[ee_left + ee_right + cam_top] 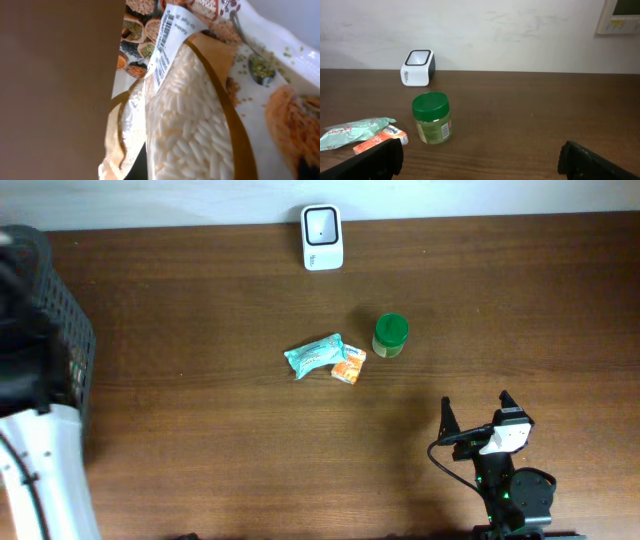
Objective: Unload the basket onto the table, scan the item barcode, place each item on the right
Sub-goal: 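Carry the rice bag left of the mint pack and release it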
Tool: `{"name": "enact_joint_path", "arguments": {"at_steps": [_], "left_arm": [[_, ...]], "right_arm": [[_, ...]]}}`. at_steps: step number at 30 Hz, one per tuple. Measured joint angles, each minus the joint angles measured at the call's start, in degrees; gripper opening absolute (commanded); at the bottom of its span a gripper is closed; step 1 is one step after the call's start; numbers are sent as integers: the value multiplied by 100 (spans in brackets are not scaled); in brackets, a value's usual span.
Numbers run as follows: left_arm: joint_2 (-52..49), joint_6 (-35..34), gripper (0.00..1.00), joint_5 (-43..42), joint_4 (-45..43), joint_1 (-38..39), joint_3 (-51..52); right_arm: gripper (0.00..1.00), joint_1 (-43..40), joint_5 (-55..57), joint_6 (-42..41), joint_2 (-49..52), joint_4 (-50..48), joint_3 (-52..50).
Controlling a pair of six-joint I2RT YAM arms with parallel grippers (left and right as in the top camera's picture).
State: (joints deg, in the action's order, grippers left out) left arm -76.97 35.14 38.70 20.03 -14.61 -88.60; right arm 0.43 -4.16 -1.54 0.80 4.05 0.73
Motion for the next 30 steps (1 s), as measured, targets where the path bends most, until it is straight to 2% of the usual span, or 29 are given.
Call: {"name": "enact_joint_path", "arguments": {"at_steps": [6, 10, 13, 15, 19, 20, 21, 25, 30], "left_arm": [[-17, -199, 0, -9, 1027, 2076, -2], [-63, -778, 0, -33, 1998, 3276, -4], [-310, -1335, 0, -63, 2782, 3851, -11], [-627, -1836, 0, -74, 3187, 4052, 37], [-1333, -2761, 0, -72, 3335, 4096, 415], [-1381, -2800, 0, -74, 3335, 4096, 442], [-1685, -3171, 0, -74, 3338, 4096, 584], [-2387, -3812, 0, -74, 3324, 4096, 664], [-3003, -4299, 0, -76, 3071, 4085, 664]], "right_arm": [[98, 0, 0, -2, 0, 0, 0], [98, 0, 0, 0, 0, 0, 0], [98, 0, 0, 0, 0, 0, 0], [98, 0, 0, 2, 0, 0, 0], [98, 0, 0, 0, 0, 0, 0], [98, 0, 0, 4, 0, 0, 0], [98, 0, 0, 0, 0, 0, 0], [98, 0, 0, 0, 0, 0, 0], [98, 0, 0, 4, 0, 0, 0]]}}
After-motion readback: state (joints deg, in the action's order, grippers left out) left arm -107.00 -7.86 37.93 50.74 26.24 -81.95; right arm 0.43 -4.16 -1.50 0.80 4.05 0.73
